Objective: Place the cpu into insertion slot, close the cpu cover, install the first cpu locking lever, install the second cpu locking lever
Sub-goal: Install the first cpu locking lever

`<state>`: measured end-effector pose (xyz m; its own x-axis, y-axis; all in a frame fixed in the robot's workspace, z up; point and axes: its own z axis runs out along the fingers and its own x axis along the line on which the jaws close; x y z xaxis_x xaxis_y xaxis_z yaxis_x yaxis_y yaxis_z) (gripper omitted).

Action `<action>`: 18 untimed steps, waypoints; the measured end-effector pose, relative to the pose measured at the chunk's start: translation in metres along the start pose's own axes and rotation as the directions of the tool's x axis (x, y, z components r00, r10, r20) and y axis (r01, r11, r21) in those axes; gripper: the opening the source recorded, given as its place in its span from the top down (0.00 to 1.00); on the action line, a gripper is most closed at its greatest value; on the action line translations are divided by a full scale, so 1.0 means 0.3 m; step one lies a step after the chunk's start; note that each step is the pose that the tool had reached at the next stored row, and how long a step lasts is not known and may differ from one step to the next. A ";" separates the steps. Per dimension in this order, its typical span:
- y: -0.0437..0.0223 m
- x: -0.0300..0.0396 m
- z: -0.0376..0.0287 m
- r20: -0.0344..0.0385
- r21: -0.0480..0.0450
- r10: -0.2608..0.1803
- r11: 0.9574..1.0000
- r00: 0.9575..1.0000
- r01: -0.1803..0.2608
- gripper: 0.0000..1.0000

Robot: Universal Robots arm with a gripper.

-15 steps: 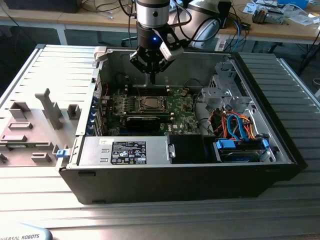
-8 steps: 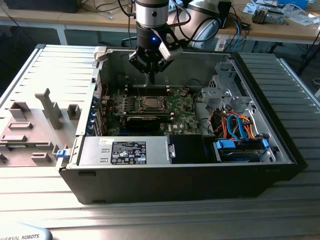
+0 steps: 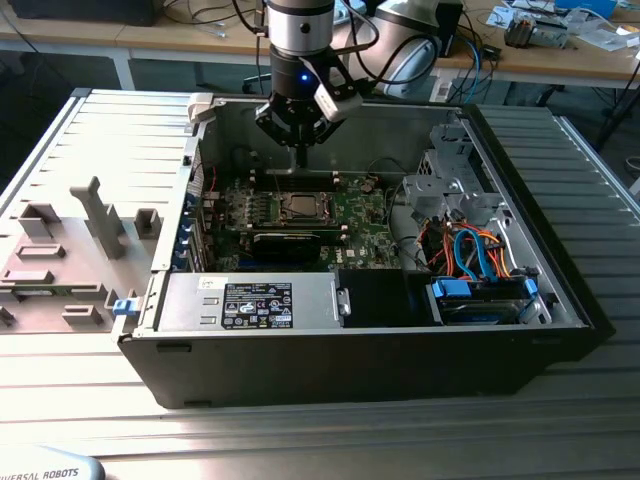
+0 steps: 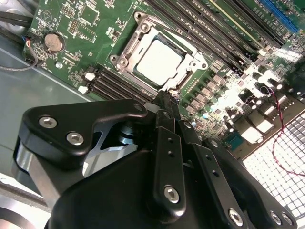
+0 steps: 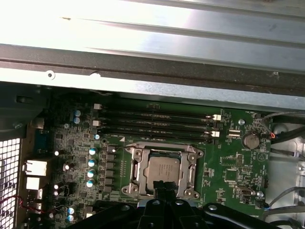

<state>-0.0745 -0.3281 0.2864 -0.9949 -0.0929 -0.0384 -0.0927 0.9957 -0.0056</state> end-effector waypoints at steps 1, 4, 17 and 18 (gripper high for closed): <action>0.000 0.000 0.000 0.000 0.000 0.000 1.000 1.000 0.000 0.89; 0.001 0.003 0.000 0.000 0.000 0.000 1.000 1.000 0.000 0.89; 0.002 0.015 0.000 0.000 0.000 0.000 1.000 1.000 0.000 0.89; 0.002 0.016 0.000 0.000 0.000 0.000 1.000 1.000 0.000 0.89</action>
<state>-0.0793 -0.3280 0.2862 -0.9949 -0.0929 -0.0384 -0.0927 0.9957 -0.0057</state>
